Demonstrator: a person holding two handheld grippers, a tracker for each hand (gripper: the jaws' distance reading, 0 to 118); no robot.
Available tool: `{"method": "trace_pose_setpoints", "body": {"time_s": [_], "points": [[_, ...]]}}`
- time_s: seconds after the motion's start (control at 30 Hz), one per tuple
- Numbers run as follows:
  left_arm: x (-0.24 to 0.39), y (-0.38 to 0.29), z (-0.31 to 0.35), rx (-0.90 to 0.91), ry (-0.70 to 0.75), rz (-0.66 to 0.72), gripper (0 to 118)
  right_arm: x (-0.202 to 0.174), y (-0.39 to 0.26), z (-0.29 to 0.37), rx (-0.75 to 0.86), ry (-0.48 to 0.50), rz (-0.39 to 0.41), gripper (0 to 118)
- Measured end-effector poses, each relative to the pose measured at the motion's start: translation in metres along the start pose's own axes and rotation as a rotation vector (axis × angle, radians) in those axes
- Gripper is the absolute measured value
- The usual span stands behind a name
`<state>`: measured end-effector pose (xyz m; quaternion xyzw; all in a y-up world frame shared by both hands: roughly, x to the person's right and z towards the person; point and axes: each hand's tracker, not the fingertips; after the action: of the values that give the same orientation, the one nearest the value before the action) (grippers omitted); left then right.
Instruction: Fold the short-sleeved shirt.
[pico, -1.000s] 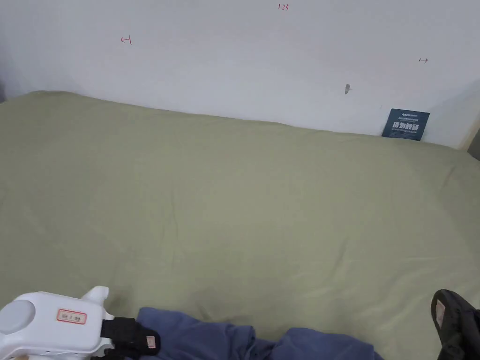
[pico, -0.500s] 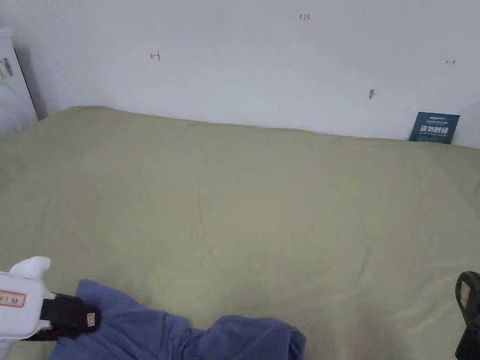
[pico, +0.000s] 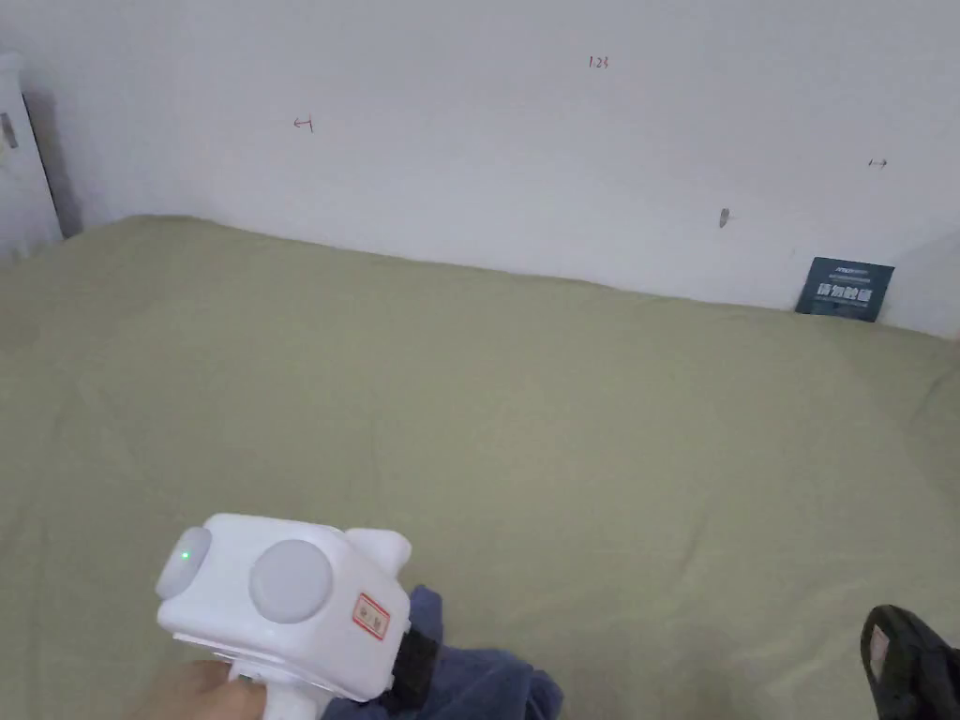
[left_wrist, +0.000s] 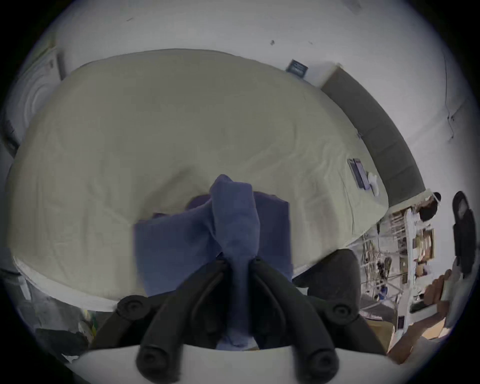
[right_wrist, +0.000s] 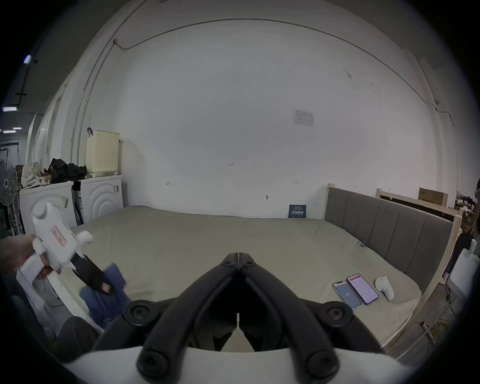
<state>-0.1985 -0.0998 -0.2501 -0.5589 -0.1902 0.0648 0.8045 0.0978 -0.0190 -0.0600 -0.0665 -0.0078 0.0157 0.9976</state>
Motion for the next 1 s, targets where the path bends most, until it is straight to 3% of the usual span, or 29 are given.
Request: {"method": "trace_pose_setpoints", "body": {"time_s": [0.03, 0.07, 0.1, 0.13, 0.17, 0.23, 0.33, 0.4, 0.43, 0.5, 0.53, 0.67, 0.83, 0.9, 1.0], "points": [[0.009, 0.002, -0.014, -0.009, -0.001, -0.007, 11, 0.002, -0.001, 0.000, -0.006, 0.003, -0.005, 0], [0.019, 0.003, -0.027, -0.008, 0.001, -0.006, 20, 0.004, -0.002, 0.000, -0.011, 0.000, -0.008, 0], [0.026, 0.002, -0.039, 0.000, -0.012, -0.012, 46, 0.006, -0.003, 0.000, -0.016, -0.002, -0.010, 0], [0.031, 0.003, -0.052, 0.009, -0.045, 0.001, 97, 0.007, -0.004, 0.001, -0.020, -0.004, -0.011, 0], [0.035, 0.005, -0.064, -0.016, -0.032, 0.000, 116, 0.009, -0.004, 0.002, -0.023, -0.010, -0.011, 0], [0.039, 0.004, -0.068, -0.005, -0.076, 0.020, 115, 0.013, -0.005, 0.005, -0.026, -0.021, -0.012, 0], [0.023, 0.006, -0.051, 0.042, -0.121, 0.079, 114, 0.019, -0.006, 0.005, -0.032, -0.036, -0.020, 0], [0.007, -0.001, -0.027, 0.102, -0.159, 0.120, 107, 0.021, -0.008, 0.003, -0.040, -0.041, -0.027, 0], [-0.003, -0.005, -0.019, 0.131, -0.192, 0.133, 84, 0.021, -0.009, 0.002, -0.043, -0.042, -0.031, 0], [-0.019, -0.011, -0.005, 0.151, -0.220, 0.143, 6, 0.019, -0.010, -0.001, -0.047, -0.041, -0.035, 0], [-0.028, -0.014, -0.004, 0.133, -0.217, 0.136, 0, 0.018, -0.011, -0.002, -0.050, -0.036, -0.036, 0], [-0.047, -0.026, -0.017, 0.099, -0.310, 0.157, 0, 0.009, -0.014, -0.007, -0.060, -0.021, -0.042, 0], [-0.036, -0.041, -0.076, -0.035, -0.558, 0.183, 0, -0.001, -0.018, -0.009, -0.088, 0.006, -0.031, 0], [-0.027, -0.052, -0.104, -0.068, -0.539, 0.176, 0, -0.002, -0.019, -0.009, -0.099, 0.007, -0.027, 0], [-0.020, -0.065, -0.137, -0.072, -0.399, 0.089, 0, -0.001, -0.023, -0.008, -0.118, 0.000, -0.026, 0]]}}
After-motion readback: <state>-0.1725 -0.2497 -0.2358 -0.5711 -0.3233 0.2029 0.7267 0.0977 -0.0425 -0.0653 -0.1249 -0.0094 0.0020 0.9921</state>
